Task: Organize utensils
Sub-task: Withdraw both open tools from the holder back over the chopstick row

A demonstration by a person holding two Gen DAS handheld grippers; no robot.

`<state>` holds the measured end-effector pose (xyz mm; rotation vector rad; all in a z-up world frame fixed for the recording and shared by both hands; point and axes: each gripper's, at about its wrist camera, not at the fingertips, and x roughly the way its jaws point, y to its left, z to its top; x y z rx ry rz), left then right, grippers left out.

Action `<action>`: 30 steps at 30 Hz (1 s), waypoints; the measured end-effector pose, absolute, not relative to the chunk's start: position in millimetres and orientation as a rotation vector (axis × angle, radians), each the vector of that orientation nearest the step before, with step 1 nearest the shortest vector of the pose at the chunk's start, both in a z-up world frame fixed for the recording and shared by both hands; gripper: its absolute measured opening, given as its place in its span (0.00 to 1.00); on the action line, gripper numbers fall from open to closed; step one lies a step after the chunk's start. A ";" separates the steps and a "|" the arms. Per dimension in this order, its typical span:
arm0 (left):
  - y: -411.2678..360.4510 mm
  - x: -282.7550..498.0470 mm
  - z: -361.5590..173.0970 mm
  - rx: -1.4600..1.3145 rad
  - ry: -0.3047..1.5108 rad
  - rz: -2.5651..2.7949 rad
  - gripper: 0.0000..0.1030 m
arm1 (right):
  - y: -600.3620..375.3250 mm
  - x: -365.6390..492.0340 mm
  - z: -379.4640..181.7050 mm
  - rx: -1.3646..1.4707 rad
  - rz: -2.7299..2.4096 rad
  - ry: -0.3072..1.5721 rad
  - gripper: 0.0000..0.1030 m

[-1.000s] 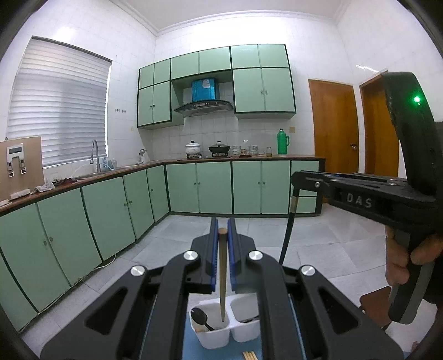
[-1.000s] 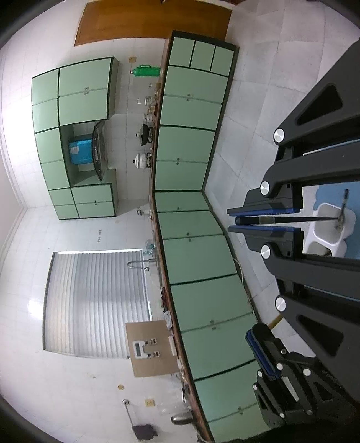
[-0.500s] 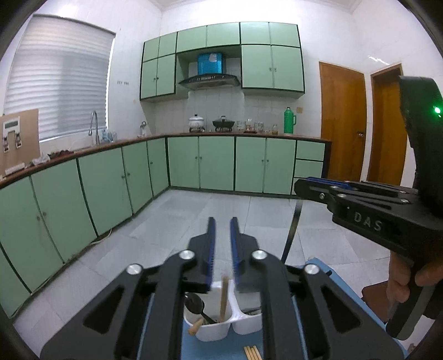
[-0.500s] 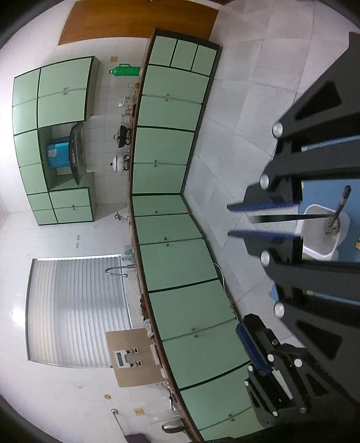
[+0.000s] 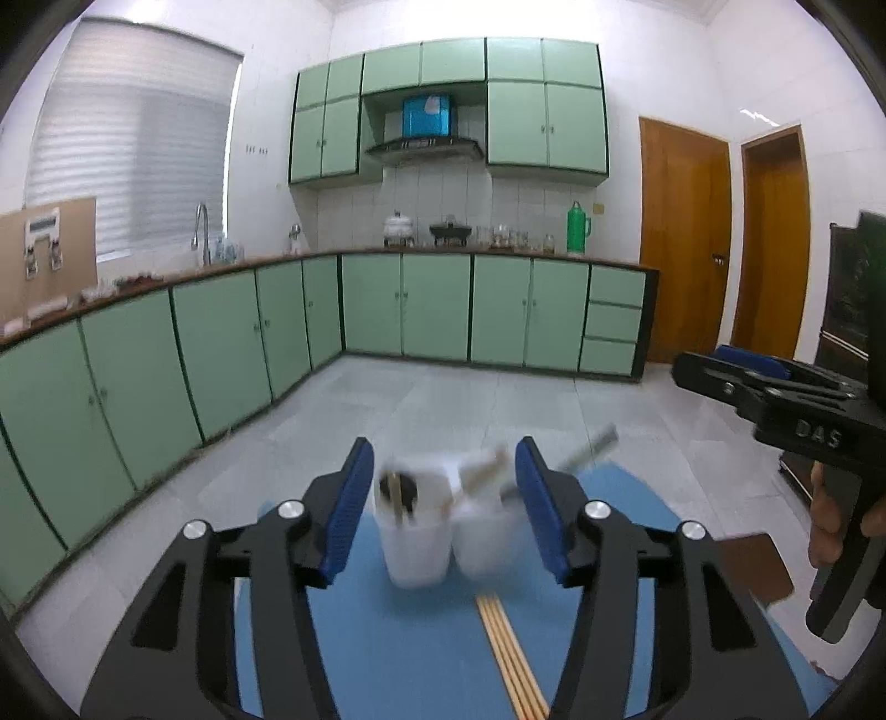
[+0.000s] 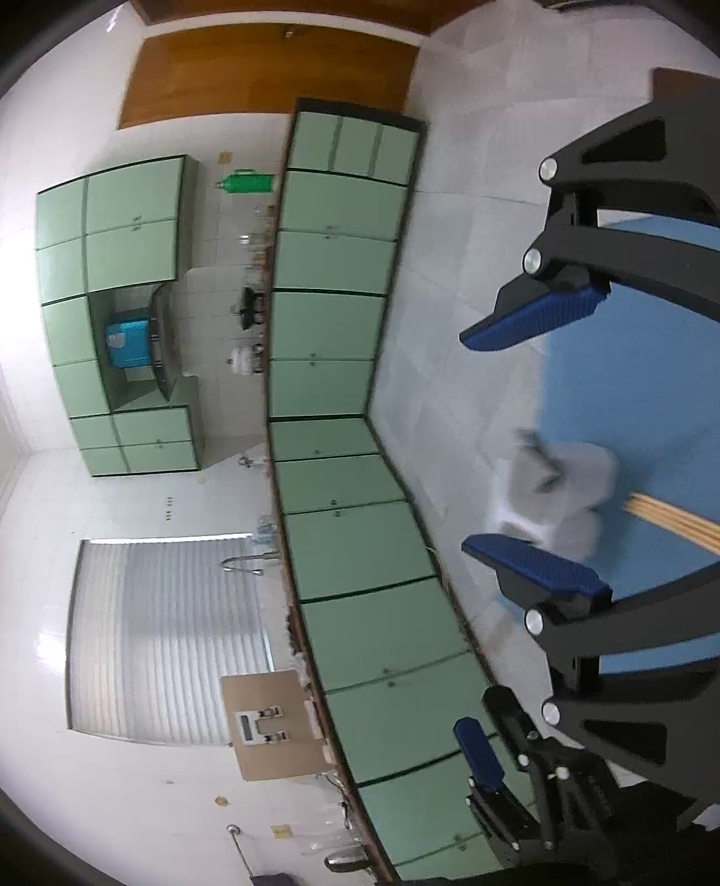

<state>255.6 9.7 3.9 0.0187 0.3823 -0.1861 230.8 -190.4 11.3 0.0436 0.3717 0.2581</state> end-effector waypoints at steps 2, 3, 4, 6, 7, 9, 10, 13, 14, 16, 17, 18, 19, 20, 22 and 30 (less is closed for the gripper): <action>12.9 238.6 -15.1 0.015 0.423 -0.184 0.58 | -191.9 211.9 -10.9 0.058 0.246 0.410 0.72; 15.0 229.7 -29.4 0.011 0.459 -0.176 0.59 | -192.7 204.2 -21.5 0.070 0.242 0.431 0.73; 17.8 222.9 -39.3 0.005 0.483 -0.175 0.59 | -193.4 194.2 -37.5 0.085 0.241 0.466 0.73; 23.0 210.7 -61.3 -0.008 0.530 -0.176 0.59 | -192.7 181.1 -61.5 0.106 0.234 0.519 0.73; 25.7 205.0 -74.9 -0.011 0.557 -0.167 0.59 | -191.4 177.8 -70.4 0.114 0.233 0.543 0.73; 29.7 197.5 -98.0 -0.023 0.613 -0.156 0.59 | -187.2 167.3 -95.2 0.130 0.234 0.603 0.73; 31.2 194.5 -106.4 -0.024 0.630 -0.152 0.59 | -183.2 161.3 -109.6 0.128 0.222 0.636 0.73; 34.2 189.1 -130.4 -0.005 0.687 -0.134 0.59 | -174.9 150.0 -133.4 0.127 0.225 0.696 0.73; 36.0 187.4 -138.2 -0.002 0.708 -0.130 0.59 | -172.4 145.8 -142.5 0.131 0.231 0.718 0.73; 41.0 184.6 -150.8 -0.003 0.743 -0.128 0.59 | -166.6 140.8 -155.2 0.130 0.234 0.753 0.73; 41.0 182.1 -154.8 -0.001 0.755 -0.127 0.59 | -162.0 137.4 -162.1 0.127 0.239 0.772 0.73; 39.7 178.8 -158.7 0.002 0.766 -0.123 0.59 | -159.3 133.9 -167.7 0.121 0.240 0.782 0.72; 41.6 176.9 -163.8 0.009 0.782 -0.118 0.59 | -154.2 130.9 -173.4 0.114 0.241 0.797 0.72; 43.1 176.4 -167.0 0.013 0.793 -0.115 0.59 | -152.4 127.9 -177.1 0.110 0.246 0.809 0.70; 40.8 175.1 -172.6 0.022 0.815 -0.105 0.59 | -145.3 123.5 -183.3 0.104 0.261 0.829 0.67; 44.6 173.5 -176.3 0.024 0.825 -0.098 0.60 | -122.1 122.3 -196.5 0.034 0.252 0.867 0.59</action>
